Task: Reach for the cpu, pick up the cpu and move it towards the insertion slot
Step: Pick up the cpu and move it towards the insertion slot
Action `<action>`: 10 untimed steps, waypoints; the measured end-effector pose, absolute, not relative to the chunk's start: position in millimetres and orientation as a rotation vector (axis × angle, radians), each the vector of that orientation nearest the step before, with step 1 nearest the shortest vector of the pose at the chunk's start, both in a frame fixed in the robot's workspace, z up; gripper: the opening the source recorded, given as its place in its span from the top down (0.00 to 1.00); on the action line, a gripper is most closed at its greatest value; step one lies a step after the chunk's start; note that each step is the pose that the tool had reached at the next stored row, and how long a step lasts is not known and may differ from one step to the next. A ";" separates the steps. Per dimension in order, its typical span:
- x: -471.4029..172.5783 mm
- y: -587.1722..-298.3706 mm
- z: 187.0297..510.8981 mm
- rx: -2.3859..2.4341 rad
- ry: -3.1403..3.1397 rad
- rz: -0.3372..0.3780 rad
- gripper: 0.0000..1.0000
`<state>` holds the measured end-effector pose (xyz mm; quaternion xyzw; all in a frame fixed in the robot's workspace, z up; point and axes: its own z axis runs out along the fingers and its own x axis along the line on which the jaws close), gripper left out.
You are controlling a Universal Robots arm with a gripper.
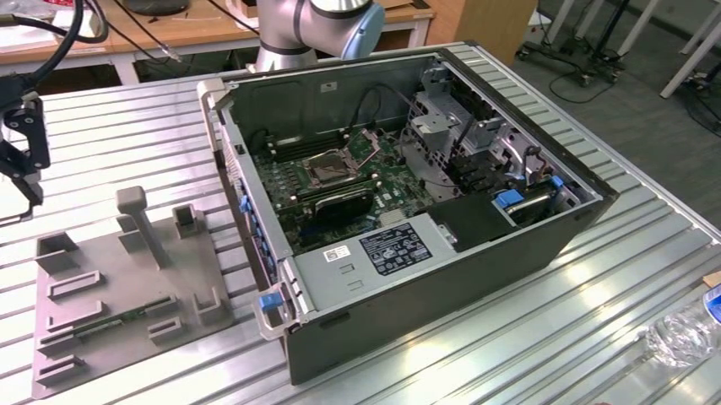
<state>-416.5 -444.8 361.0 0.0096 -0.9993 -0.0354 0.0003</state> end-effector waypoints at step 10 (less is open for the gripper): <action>-407.0 -444.8 360.8 0.030 -3.139 -0.112 0.46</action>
